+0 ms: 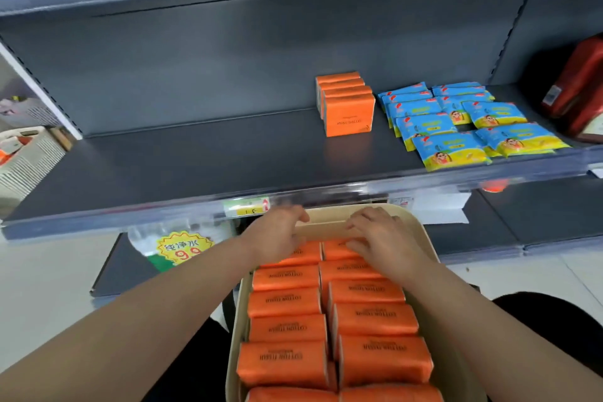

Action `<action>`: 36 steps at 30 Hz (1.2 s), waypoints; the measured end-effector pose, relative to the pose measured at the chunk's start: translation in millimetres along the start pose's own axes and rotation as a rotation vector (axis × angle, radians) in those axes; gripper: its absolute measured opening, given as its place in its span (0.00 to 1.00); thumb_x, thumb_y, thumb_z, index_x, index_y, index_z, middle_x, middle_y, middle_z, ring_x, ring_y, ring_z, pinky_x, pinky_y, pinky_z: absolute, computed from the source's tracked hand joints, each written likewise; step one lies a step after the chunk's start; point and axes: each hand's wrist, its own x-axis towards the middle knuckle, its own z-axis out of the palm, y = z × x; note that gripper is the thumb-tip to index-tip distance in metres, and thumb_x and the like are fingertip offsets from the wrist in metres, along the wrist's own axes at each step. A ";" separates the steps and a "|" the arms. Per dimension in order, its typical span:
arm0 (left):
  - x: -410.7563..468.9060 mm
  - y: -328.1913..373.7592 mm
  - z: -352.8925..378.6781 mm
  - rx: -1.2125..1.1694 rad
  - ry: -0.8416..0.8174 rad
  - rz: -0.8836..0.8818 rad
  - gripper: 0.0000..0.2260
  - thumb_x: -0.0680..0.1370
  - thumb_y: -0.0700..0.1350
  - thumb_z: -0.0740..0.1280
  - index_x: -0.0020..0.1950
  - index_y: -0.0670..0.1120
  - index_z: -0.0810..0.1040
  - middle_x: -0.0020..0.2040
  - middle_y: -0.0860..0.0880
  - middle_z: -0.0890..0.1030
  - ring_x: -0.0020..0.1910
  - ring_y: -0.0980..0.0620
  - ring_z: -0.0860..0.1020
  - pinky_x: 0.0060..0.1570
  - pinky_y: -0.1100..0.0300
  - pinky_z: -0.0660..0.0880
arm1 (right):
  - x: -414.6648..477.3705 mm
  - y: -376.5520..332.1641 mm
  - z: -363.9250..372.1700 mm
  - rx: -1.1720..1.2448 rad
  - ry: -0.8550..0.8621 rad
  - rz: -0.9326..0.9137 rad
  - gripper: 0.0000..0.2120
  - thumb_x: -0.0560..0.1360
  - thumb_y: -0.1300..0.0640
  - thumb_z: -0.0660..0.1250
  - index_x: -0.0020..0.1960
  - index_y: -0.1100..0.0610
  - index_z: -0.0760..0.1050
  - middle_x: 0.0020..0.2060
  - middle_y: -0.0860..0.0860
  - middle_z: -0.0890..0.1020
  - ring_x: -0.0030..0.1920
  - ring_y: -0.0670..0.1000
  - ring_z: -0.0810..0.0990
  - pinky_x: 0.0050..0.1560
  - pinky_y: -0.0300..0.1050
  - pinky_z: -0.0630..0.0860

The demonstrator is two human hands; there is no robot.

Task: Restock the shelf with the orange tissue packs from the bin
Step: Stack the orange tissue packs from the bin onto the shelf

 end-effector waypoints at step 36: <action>-30.2 1.5 30.8 0.164 -0.124 -0.145 0.13 0.78 0.41 0.61 0.62 0.48 0.75 0.57 0.48 0.79 0.56 0.49 0.76 0.52 0.59 0.71 | -58.7 -6.8 -49.3 0.003 -0.072 0.076 0.23 0.79 0.51 0.60 0.73 0.44 0.60 0.67 0.45 0.69 0.68 0.49 0.66 0.67 0.50 0.64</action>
